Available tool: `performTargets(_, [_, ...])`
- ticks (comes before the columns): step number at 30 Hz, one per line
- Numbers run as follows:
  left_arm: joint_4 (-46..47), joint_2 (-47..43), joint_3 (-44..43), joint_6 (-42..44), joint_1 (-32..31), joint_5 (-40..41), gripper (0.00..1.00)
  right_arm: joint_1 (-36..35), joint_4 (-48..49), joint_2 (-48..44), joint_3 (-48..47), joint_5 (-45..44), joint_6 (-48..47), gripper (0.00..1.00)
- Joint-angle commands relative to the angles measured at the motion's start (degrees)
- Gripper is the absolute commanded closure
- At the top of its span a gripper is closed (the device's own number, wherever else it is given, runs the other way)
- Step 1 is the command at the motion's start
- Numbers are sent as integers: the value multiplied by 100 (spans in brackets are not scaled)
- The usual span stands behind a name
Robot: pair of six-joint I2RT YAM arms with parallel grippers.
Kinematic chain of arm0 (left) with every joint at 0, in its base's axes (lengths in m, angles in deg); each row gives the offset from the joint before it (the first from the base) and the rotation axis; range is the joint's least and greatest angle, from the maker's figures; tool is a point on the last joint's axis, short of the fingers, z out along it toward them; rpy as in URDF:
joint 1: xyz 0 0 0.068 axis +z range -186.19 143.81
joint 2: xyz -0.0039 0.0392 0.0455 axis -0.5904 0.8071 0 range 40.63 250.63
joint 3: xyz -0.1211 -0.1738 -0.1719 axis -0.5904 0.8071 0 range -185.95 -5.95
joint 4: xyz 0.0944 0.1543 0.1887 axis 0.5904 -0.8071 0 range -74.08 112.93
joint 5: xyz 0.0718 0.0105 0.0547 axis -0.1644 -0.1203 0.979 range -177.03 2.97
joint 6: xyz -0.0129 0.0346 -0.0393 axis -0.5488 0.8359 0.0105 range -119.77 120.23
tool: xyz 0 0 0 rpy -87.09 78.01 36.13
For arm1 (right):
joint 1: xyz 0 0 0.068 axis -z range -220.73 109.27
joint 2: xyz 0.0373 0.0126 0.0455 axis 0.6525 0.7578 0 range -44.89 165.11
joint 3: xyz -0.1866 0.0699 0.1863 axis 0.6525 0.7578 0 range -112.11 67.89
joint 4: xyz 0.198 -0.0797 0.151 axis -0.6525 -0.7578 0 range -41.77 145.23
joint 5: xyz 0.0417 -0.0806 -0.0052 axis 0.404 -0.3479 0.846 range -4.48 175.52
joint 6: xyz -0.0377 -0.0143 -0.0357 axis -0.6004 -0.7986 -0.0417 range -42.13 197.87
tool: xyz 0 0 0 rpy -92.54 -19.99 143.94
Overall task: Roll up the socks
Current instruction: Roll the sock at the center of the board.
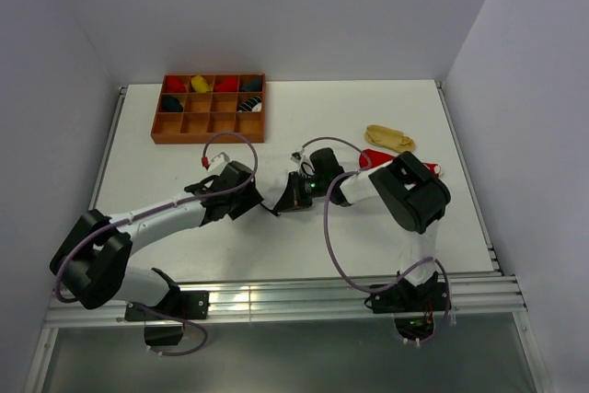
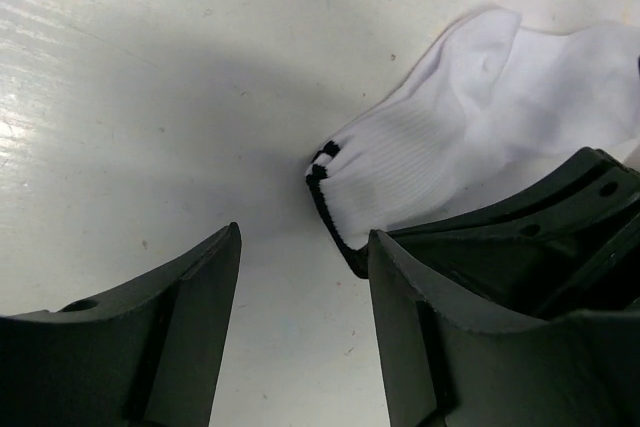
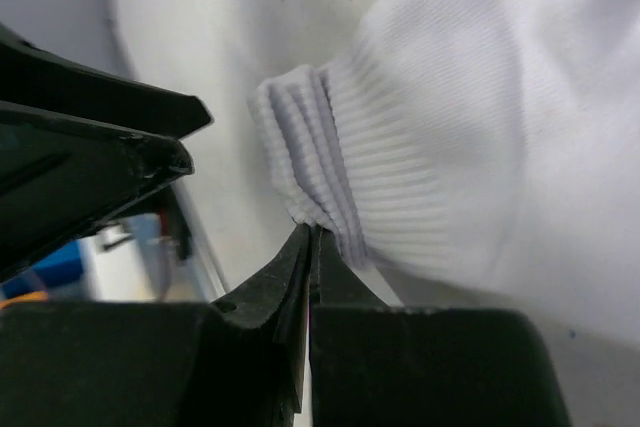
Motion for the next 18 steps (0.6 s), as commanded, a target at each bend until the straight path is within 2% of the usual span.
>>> performTargets(1, [82, -24, 104, -173, -20, 55, 41, 243, 1289, 521, 311, 1231, 1218, 100])
performTargets(6, [240, 197, 86, -208, -29, -42, 41, 542, 2547, 1023, 488, 1628, 2353, 100])
performTargets(12, [469, 390, -10, -191, -29, -16, 41, 595, 1681, 1085, 277, 1479, 1844, 100])
performTargets(18, [627, 601, -98, -182, -20, -42, 41, 604, 1469, 1138, 198, 1409, 1695, 100])
